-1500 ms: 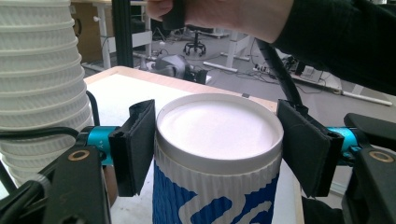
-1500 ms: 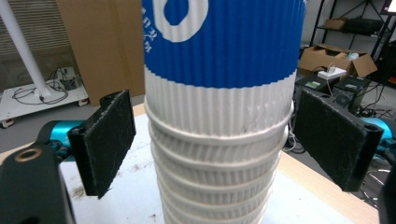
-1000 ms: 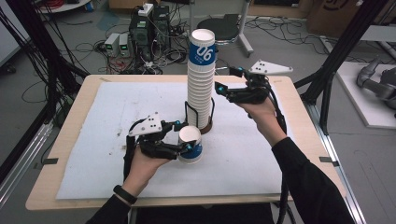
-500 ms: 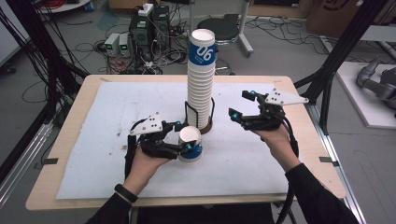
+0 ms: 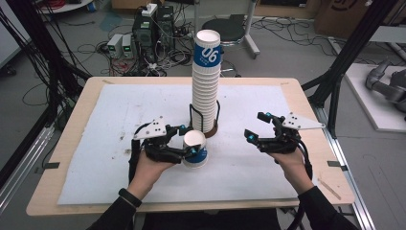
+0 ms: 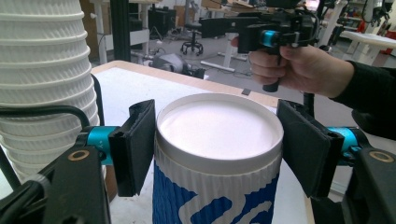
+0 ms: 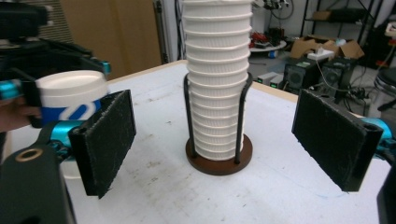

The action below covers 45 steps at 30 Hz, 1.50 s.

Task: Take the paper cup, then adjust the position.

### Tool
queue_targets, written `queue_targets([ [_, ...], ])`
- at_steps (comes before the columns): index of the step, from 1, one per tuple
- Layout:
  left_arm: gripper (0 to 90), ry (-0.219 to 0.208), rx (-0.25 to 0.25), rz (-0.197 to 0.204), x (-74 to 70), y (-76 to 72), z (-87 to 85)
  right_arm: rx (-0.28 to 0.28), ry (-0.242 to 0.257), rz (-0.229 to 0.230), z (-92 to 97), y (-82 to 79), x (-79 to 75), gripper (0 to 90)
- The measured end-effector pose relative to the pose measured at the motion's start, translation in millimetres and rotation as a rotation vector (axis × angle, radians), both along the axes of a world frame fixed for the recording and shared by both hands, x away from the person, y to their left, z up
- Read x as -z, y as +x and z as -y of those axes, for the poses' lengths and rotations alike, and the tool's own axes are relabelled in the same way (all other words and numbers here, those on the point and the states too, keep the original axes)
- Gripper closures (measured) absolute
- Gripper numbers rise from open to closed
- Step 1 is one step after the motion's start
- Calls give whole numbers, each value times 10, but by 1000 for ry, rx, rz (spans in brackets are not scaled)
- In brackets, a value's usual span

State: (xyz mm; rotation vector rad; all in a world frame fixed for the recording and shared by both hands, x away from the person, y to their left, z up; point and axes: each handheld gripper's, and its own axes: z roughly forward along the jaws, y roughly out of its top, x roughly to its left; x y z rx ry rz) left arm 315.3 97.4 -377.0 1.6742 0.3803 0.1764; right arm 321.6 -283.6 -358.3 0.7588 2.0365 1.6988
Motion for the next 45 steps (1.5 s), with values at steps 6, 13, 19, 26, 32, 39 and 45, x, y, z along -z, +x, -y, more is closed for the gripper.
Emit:
queue_targets([
  [6,309,5,8,-6,28,4,14,1,-12,16,3,-60,30,140],
  [13,309,0,25,2,-4,-19,41,4,-8,-2,50,-63,73,140],
  [19,309,-6,26,0,-2,-24,52,-13,-13,1,64,-56,85,140],
  [26,309,-22,22,-10,-8,-31,20,-73,-22,-11,-4,-42,141,140],
  [32,309,-37,9,-9,-38,-54,-10,-153,-44,-13,-134,-59,184,140],
  [39,309,-51,11,-4,-87,-58,-26,-215,-55,-23,-269,-82,237,140],
  [45,309,-51,18,5,-128,-57,3,-262,-64,-43,-346,-89,287,140],
])
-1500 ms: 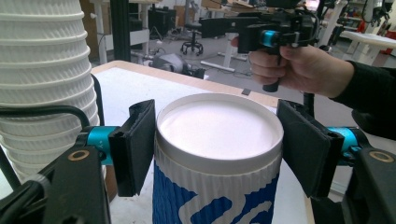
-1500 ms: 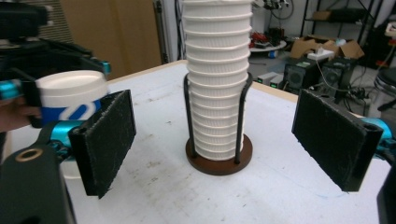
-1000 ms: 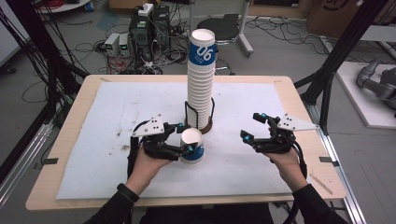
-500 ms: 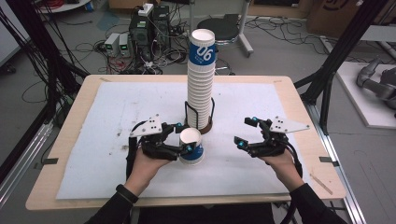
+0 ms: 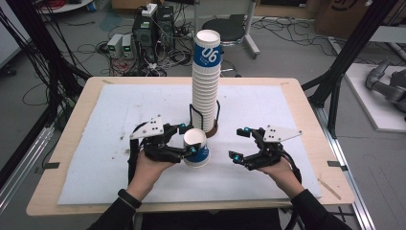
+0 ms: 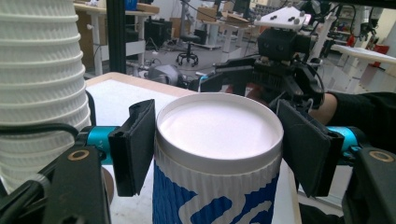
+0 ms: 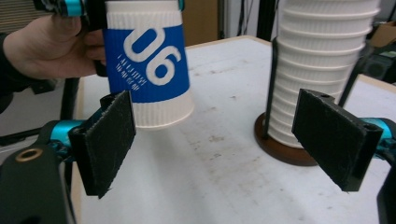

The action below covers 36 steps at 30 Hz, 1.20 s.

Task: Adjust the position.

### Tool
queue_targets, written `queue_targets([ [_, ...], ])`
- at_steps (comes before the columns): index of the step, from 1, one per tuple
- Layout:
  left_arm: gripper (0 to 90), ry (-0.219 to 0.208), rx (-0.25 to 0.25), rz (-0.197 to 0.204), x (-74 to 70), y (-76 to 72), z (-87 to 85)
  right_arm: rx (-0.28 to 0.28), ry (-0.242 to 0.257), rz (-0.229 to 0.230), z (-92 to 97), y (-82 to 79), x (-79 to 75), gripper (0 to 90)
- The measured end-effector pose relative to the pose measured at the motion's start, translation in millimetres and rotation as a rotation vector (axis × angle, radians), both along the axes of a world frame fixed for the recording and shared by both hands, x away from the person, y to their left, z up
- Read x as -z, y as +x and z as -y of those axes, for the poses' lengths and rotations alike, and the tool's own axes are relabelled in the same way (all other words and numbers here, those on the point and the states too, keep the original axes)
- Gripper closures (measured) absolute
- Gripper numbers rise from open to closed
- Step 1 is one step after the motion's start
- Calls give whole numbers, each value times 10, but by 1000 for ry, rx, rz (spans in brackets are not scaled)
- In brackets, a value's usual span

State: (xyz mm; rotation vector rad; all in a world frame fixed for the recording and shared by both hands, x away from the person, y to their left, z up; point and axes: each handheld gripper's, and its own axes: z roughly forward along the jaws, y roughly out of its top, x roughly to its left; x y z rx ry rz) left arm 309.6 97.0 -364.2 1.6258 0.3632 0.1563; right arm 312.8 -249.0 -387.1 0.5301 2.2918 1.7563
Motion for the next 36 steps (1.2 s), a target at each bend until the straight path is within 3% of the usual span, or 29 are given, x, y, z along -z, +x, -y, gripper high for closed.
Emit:
queue_targets([
  [14,310,6,47,11,-32,-36,158,-124,-16,-45,-224,-42,102,139],
  [15,310,2,48,9,-33,-42,170,-134,-19,-63,-247,-46,112,139],
  [36,312,-3,80,26,-16,-102,394,-164,-27,-94,-450,-103,175,139],
])
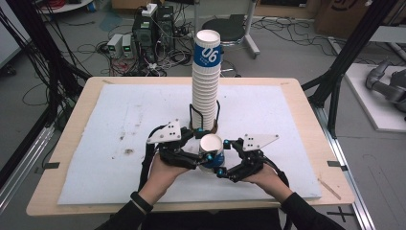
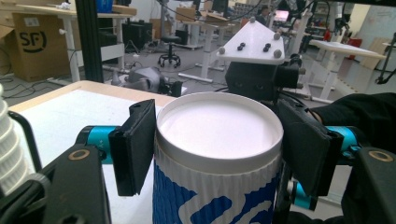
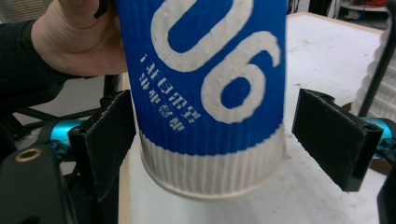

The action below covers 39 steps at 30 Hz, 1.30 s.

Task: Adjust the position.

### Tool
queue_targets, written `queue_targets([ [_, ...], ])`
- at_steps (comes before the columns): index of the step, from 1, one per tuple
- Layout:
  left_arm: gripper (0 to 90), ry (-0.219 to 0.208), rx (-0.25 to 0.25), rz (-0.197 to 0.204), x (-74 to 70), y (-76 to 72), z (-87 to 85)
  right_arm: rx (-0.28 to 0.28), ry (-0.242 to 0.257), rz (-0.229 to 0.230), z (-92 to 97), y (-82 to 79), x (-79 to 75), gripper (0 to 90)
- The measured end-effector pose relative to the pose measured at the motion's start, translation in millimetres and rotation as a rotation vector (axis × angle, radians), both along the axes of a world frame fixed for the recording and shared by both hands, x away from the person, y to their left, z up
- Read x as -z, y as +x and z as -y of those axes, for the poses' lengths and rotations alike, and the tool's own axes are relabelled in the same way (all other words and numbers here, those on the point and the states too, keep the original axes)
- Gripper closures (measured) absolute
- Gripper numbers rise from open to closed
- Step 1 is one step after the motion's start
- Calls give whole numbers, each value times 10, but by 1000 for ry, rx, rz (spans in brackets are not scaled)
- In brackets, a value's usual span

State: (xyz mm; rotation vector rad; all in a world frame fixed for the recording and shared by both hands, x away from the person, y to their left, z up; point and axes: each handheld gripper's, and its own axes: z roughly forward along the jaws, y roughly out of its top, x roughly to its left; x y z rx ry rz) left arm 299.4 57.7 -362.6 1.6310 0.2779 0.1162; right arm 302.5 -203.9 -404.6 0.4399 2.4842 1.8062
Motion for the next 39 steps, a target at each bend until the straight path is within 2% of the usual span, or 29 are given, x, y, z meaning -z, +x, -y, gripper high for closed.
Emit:
queue_targets([
  [6,312,-7,15,-4,12,-10,39,0,-10,4,-35,-6,18,139],
  [11,312,-10,20,-5,15,-10,44,-6,-24,-14,-49,-3,34,150],
  [16,312,-10,27,-7,22,-3,52,-21,-31,8,-45,-7,31,206],
  [25,295,18,50,-17,2,8,56,-34,-42,17,-37,-7,27,216],
  [28,224,66,61,-33,-38,26,65,-38,-43,18,-28,-3,25,217],
  [31,200,96,69,-47,-91,36,49,-46,-70,13,-25,-3,28,218],
  [33,189,144,89,-55,-125,43,43,-52,-107,26,-31,-2,33,218],
  [36,188,224,111,-53,-154,36,58,-60,-133,25,-42,-2,38,218],
  [39,188,277,100,-36,-169,25,72,-64,-171,34,-54,-8,41,218],
])
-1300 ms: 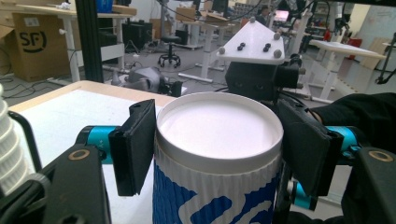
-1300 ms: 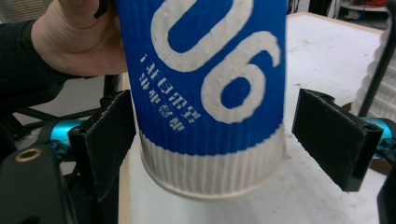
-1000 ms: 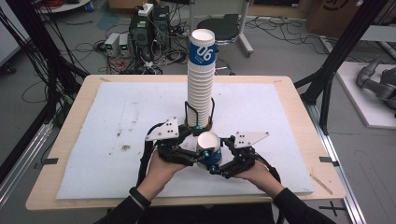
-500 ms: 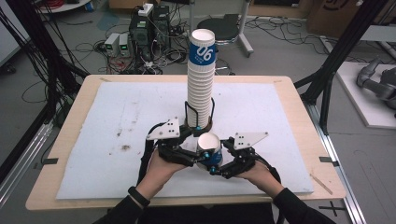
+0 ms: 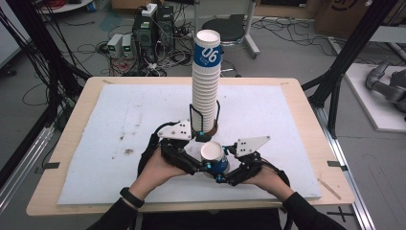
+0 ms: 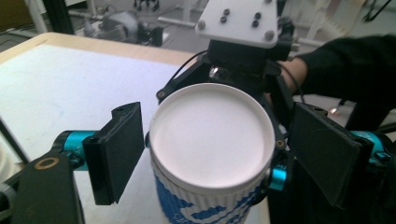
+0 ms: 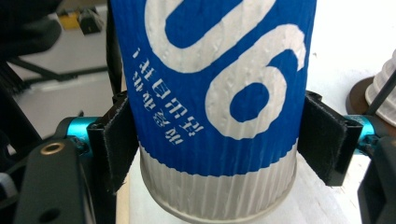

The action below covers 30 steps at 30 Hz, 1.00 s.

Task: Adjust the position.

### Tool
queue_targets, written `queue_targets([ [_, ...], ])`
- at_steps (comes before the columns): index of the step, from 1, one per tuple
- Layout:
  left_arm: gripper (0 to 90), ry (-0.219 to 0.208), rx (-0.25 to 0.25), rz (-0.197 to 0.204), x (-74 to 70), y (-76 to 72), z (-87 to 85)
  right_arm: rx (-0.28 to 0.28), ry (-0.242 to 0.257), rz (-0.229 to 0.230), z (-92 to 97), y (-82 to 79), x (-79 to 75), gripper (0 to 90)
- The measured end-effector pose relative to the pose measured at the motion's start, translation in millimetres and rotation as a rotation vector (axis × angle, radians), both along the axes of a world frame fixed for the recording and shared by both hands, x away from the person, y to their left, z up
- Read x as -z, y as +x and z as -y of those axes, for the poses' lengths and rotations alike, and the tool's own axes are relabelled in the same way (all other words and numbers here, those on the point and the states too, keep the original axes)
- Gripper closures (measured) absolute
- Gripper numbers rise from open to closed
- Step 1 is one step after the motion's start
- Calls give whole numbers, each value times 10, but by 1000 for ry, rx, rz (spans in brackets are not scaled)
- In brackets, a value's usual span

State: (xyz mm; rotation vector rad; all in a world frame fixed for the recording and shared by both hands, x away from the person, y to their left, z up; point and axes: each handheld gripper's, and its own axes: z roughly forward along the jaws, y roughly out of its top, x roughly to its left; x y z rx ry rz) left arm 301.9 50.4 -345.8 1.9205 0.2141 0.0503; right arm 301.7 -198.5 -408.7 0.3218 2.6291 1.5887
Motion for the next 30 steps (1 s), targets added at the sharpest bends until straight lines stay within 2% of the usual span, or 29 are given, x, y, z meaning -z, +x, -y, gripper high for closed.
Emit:
queue_targets([
  [2,193,64,16,-9,6,4,25,-7,-29,-7,-9,-5,-3,218],
  [4,202,135,27,12,26,-12,62,-11,-59,-2,-18,-13,-7,218],
  [8,282,161,42,14,58,-12,95,-28,-84,7,-38,-33,-8,219],
  [10,289,155,48,11,65,-9,88,-35,-98,15,-45,-40,-8,215],
  [13,290,122,49,16,55,16,53,-27,-75,19,-33,-36,-11,190],
  [19,297,-28,34,-19,43,69,-68,-9,43,19,75,-4,-84,179],
  [23,299,-106,11,-1,24,73,-128,26,111,-5,153,16,-118,161],
  [24,299,-137,7,-5,23,77,-147,33,116,-4,162,19,-121,158],
  [26,300,-191,3,-19,32,89,-176,47,157,-14,169,22,-127,142],
  [27,300,-209,2,-24,36,92,-183,49,186,-18,170,19,-131,142],
  [30,300,-248,8,-33,47,97,-193,48,218,-19,172,21,-140,143],
])
